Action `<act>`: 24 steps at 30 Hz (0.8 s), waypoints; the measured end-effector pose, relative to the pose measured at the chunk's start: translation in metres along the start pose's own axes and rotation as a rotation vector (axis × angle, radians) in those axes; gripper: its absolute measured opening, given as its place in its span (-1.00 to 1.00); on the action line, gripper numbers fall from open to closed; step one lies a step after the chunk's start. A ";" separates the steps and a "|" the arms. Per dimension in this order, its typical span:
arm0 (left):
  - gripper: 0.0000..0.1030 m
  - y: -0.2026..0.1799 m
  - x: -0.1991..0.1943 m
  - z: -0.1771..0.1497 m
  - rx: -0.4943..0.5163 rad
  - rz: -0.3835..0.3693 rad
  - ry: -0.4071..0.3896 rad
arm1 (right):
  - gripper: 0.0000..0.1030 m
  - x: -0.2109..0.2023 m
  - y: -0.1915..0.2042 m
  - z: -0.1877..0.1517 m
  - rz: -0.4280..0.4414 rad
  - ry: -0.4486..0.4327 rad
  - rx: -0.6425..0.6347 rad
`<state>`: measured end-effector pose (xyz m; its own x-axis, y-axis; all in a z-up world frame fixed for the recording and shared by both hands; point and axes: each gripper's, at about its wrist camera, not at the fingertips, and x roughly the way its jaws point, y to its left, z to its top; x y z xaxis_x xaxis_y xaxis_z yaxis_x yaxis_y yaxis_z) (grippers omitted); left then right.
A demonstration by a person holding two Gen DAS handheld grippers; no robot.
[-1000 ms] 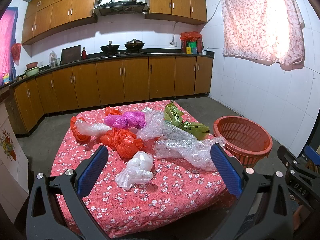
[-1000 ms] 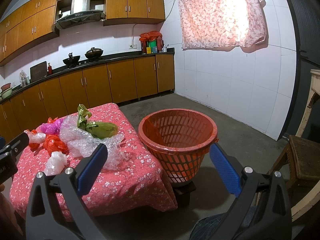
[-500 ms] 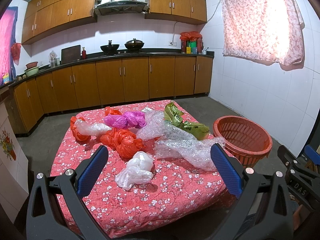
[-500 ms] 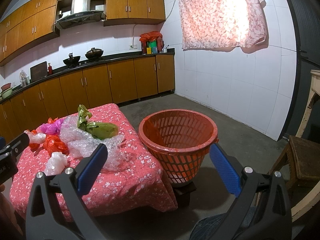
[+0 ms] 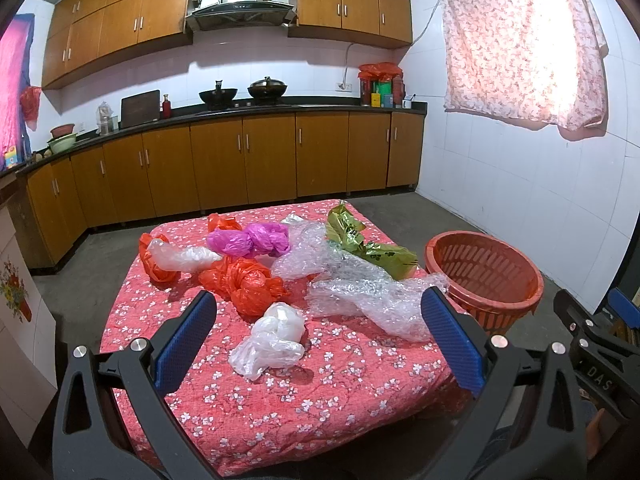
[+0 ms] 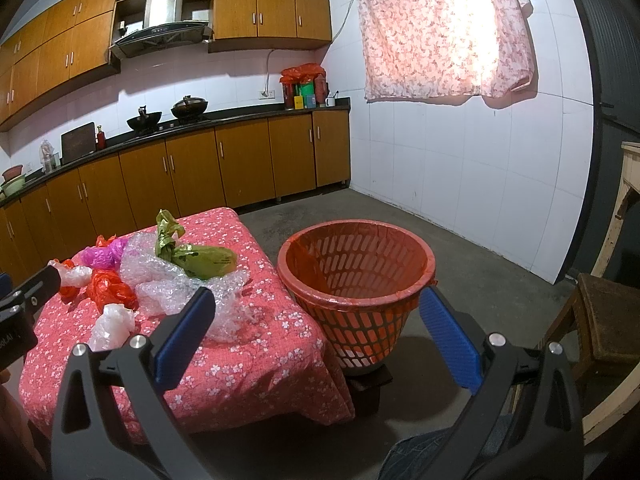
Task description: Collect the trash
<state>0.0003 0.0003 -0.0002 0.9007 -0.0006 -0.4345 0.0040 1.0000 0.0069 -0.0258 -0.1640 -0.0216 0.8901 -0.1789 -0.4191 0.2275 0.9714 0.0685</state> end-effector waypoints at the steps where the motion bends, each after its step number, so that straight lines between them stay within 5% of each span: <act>1: 0.97 0.000 0.000 0.000 0.000 0.001 0.000 | 0.92 0.000 0.000 0.000 0.000 0.000 0.000; 24: 0.97 0.002 -0.001 -0.001 -0.002 0.000 0.002 | 0.92 0.000 0.001 0.000 0.002 -0.001 0.001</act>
<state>-0.0015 0.0020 -0.0007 0.9000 -0.0008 -0.4359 0.0035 1.0000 0.0052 -0.0261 -0.1633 -0.0218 0.8909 -0.1767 -0.4184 0.2256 0.9717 0.0700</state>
